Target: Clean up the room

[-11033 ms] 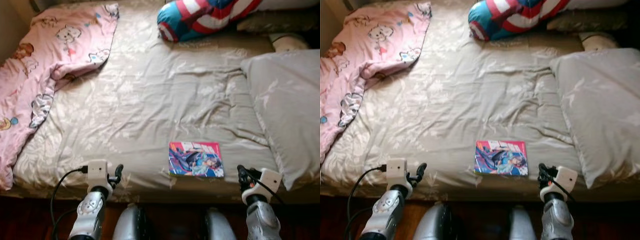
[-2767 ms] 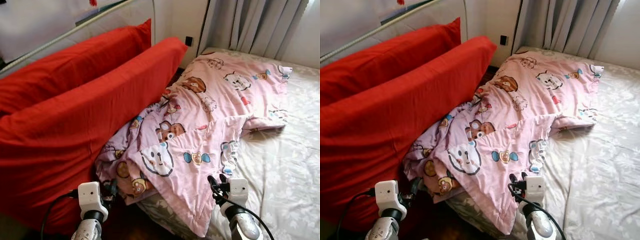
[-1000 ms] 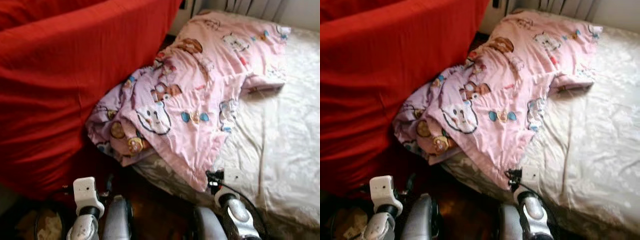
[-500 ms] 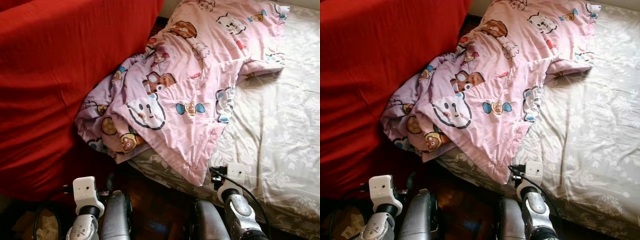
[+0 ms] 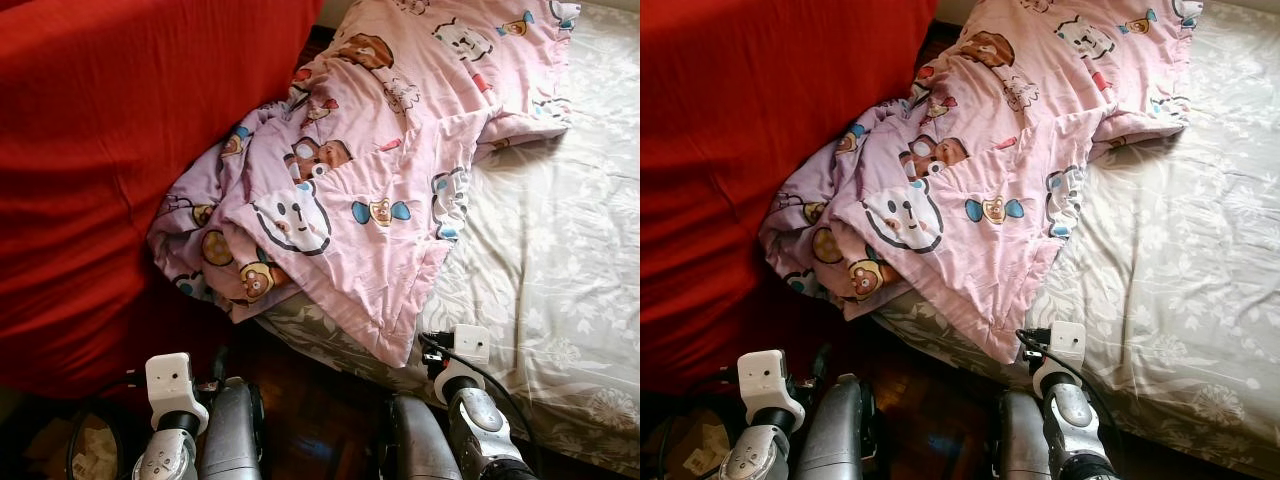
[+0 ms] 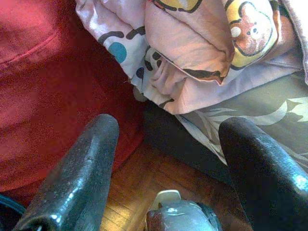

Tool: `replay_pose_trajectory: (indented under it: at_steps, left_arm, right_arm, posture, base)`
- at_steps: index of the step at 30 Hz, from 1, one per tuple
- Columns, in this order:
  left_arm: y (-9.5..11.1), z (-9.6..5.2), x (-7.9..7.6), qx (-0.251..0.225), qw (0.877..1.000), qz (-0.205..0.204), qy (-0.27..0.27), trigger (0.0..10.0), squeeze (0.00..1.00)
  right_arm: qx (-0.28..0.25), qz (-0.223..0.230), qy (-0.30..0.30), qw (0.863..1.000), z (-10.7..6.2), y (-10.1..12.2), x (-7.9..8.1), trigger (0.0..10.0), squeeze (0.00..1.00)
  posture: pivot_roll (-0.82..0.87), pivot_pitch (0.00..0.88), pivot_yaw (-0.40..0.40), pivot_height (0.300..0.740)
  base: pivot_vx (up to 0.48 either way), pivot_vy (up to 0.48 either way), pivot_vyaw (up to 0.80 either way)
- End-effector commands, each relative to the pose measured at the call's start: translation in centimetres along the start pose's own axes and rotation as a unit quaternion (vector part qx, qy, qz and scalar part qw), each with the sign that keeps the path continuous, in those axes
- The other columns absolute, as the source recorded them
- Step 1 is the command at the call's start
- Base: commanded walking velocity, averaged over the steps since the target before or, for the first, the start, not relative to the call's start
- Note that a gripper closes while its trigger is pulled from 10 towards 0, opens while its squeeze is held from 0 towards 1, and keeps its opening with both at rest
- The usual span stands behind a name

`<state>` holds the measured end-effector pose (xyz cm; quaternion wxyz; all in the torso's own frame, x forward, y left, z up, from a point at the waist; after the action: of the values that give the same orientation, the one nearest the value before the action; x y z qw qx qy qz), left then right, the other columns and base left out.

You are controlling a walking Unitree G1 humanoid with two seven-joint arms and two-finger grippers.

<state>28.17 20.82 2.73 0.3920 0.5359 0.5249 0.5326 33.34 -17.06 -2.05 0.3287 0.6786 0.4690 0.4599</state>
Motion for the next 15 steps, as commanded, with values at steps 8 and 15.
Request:
replay_pose_trajectory:
  at_steps: [8, 15]
  left_arm:
    - [2.6, -1.8, -0.4, -0.024, 1.0, 0.01, -0.01, 10.0, 0.0]
    - [3.4, -1.4, -0.9, -0.033, 0.999, 0.008, -0.015, 10.0, 0.0]
  right_arm:
    - [0.006, 0.014, 0.068, 0.998, 1.7, 2.0, 4.0, 10.0, 0.0]
    - [-0.003, 0.009, 0.08, 0.997, 1.5, 2.0, 4.3, 10.0, 0.0]
  posture:
    - [0.08, 0.44, -0.003, 0.61]
    - [0.07, 0.439, 0.0, 0.61]
  base:
    - [0.0, 0.0, 0.0]
    - [0.0, 0.0, 0.0]
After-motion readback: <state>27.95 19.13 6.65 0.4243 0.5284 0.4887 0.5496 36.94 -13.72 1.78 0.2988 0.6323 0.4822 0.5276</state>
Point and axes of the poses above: a point about 5 cm out from each wrist's last joint towards the gripper, its own z axis pointing out of the wrist towards the gripper, its own y axis along the axis of the wrist's last joint, x = y × z, the point moved 5 cm from there along z, pointing out of the wrist towards the gripper, and after that the axes turned 11 degrees about z, right-handed, at the moved point
